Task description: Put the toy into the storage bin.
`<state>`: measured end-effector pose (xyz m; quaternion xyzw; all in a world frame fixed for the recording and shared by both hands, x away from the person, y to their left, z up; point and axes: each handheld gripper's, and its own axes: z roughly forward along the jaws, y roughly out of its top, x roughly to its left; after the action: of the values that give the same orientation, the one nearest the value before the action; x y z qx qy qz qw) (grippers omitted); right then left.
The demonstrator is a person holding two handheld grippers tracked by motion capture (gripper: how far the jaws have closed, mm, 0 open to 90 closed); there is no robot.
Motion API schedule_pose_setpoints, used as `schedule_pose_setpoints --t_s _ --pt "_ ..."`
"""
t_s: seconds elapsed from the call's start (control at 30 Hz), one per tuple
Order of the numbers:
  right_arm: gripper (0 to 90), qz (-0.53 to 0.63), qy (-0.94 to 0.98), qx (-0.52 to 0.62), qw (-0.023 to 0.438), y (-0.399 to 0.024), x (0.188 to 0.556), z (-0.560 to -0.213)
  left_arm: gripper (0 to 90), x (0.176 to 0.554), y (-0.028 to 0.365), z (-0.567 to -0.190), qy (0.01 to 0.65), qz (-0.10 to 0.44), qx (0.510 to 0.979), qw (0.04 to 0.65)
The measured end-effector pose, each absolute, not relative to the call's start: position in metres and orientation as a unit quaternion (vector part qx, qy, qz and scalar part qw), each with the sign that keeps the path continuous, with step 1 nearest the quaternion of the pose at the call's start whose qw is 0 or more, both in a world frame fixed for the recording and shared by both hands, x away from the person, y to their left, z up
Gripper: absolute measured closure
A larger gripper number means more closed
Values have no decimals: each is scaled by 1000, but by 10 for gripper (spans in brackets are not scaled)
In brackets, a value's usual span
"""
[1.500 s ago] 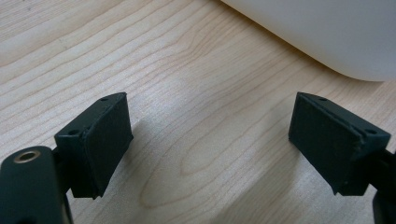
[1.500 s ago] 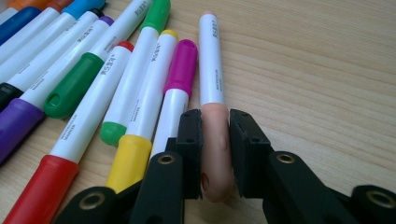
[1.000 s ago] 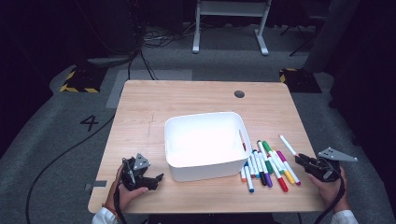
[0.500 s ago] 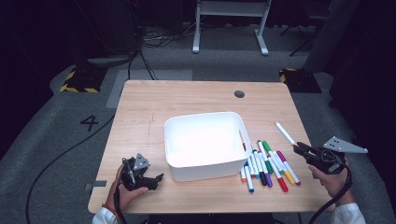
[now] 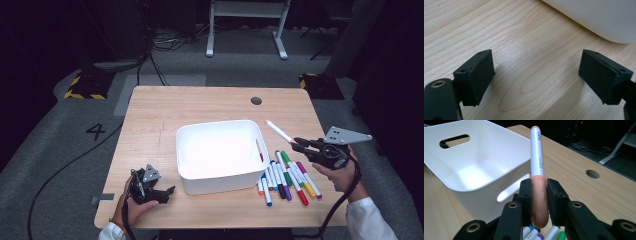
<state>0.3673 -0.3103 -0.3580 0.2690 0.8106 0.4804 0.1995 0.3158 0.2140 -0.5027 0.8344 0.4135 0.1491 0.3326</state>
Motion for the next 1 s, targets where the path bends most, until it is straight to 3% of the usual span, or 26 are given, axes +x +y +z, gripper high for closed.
schedule_pose_setpoints --t_s 0.47,1.0 --pt "750 459 859 178 144 -232 389 -350 134 316 214 -503 414 149 834 333" --pt "750 382 917 79 79 -164 412 -370 134 316 214 -503 414 149 834 333"
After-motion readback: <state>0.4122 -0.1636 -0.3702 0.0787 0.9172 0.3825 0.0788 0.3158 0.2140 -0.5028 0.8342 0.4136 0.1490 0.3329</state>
